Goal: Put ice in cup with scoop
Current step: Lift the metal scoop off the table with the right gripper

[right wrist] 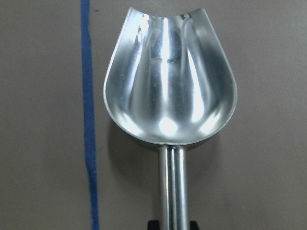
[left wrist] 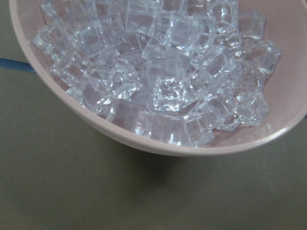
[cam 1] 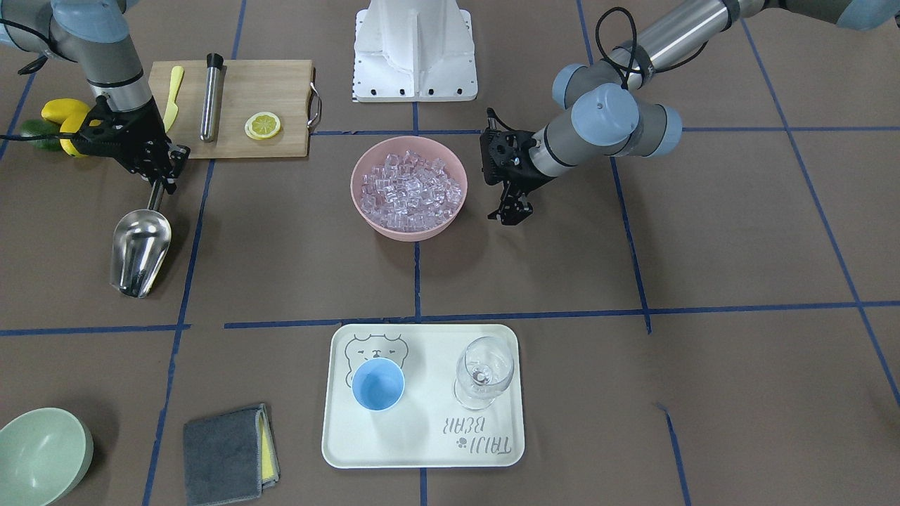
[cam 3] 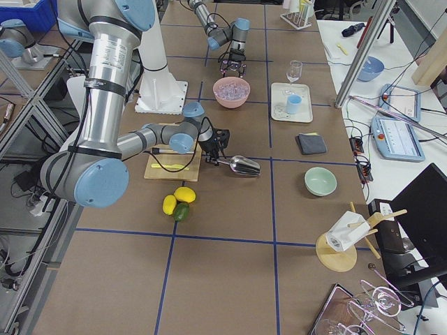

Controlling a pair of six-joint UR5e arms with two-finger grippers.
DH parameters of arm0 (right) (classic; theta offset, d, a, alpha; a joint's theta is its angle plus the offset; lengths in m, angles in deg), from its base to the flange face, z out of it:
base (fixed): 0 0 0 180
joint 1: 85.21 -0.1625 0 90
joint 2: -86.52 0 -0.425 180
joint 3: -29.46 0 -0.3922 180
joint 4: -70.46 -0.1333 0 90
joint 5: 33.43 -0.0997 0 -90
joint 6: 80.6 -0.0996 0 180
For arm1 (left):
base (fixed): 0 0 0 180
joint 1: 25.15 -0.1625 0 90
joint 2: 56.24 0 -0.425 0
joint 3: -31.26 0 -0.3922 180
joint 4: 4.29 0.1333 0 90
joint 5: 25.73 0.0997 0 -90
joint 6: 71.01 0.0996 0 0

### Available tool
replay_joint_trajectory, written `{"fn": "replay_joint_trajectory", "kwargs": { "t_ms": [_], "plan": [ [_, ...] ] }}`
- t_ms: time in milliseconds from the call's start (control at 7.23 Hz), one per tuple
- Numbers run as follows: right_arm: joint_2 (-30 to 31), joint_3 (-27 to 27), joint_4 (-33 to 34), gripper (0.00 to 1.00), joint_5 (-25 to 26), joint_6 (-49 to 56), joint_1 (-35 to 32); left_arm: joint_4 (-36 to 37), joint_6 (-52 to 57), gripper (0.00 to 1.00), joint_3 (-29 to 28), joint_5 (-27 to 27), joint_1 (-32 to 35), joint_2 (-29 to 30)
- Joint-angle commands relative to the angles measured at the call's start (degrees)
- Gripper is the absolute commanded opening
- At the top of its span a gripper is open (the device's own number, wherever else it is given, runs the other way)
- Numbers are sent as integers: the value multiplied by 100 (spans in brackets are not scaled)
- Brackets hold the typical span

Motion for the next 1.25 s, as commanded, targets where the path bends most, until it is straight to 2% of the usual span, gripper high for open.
{"fn": "replay_joint_trajectory", "kwargs": {
  "t_ms": [0, 277, 415, 554, 692, 830, 969, 1107],
  "plan": [
    [5, 178, -7, 0, 117, 50, -16, -12, -9, 100, -10, 7, -2, 46],
    [14, 592, 11, 0, 55, 215, -33, -169, -26, 100, -19, 76, -115, 37],
    [5, 749, 19, 0, 29, 1687, -33, -275, -35, 100, -36, 321, -194, 46],
    [-13, 855, 46, 0, -41, 2659, -51, -302, -35, 100, -37, 349, -238, 46],
    [-100, 926, 55, 0, -624, 2765, -329, -311, -35, 100, -37, 349, -239, 55],
    [-327, 927, 90, 0, -1701, 2974, -915, -311, -35, 100, -37, 349, -239, 55],
    [-390, 970, 133, 0, -2112, 3673, -1182, -311, -35, 100, -37, 349, -239, 55],
    [-452, 979, 134, 0, -2090, 4236, -1246, -311, -35, 100, -45, 358, -239, 46]
  ]
}}
